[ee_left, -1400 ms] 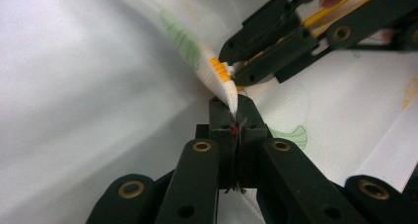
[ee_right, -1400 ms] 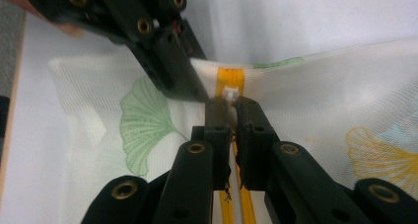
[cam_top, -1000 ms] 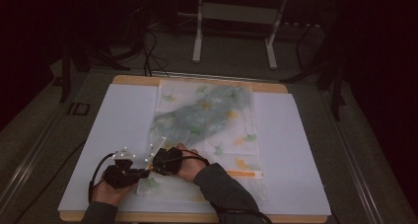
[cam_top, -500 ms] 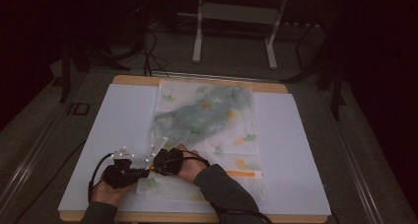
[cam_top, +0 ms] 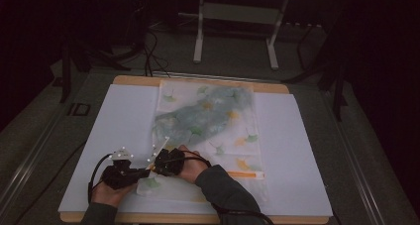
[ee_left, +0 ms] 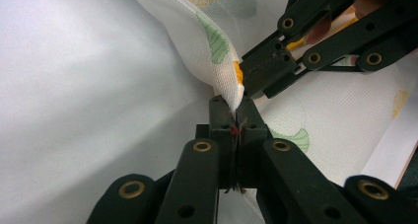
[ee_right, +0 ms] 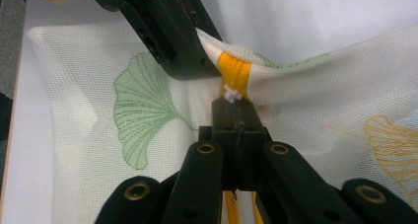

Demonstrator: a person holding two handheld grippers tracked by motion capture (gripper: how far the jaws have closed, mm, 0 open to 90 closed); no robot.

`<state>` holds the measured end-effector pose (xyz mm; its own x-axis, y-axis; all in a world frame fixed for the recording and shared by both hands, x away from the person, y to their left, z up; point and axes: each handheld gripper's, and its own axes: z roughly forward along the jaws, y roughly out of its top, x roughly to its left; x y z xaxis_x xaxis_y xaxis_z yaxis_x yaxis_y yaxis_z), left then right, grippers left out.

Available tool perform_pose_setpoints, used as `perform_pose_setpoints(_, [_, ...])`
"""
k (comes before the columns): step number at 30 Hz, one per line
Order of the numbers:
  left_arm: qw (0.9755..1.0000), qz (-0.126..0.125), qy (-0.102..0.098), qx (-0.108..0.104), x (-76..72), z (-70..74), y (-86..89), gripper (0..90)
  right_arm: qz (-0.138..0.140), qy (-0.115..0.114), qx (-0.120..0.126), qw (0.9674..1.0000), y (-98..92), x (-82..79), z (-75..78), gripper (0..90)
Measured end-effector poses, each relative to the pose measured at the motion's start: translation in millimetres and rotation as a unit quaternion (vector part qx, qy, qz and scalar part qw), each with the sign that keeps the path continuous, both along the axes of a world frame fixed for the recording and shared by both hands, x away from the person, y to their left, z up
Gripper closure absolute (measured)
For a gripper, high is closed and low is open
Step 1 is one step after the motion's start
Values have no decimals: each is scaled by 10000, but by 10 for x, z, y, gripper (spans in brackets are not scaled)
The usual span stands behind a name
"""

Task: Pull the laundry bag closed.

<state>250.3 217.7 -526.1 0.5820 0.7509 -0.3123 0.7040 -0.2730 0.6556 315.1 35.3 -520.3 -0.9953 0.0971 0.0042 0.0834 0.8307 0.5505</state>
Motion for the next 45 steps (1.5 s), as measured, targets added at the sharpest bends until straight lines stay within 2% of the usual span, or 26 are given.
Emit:
perform_pose_setpoints(7, [10000, -7, -25, -59, -4, 6, 16, 887, -39, 78, -11, 10000, -30, 7, -18, 900])
perform_pose_setpoints(16, [9998, -8, -77, -160, -11, 18, 49, 887, -81, 48, -133, 9999, -66, 14, -3, 900])
perform_pose_setpoints(25, [9996, -40, -133, -241, -18, 28, 72, 887, -50, 1, -369, 9993, -98, -18, 61, 900])
perform_pose_setpoints(28, [9995, -11, -146, -287, -25, 33, 91, 887, -55, -65, -528, 9986, -103, -33, 65, 900])
perform_pose_setpoints(33, [9994, 10, -131, -315, -25, 33, 104, 886, -70, -45, -592, 9982, -144, -24, 58, 900])
perform_pose_setpoints(35, [9994, 9, -127, -323, -24, 28, 109, 886, -86, -28, -653, 9978, -237, -1, 52, 900])
perform_pose_setpoints(39, [9994, 18, -124, -335, -26, 26, 113, 886, -100, -22, -691, 9976, -279, -1, 53, 900])
perform_pose_setpoints(45, [9993, 23, -121, -349, -29, 27, 125, 886, -97, -88, -761, 9970, -351, -24, 69, 900])
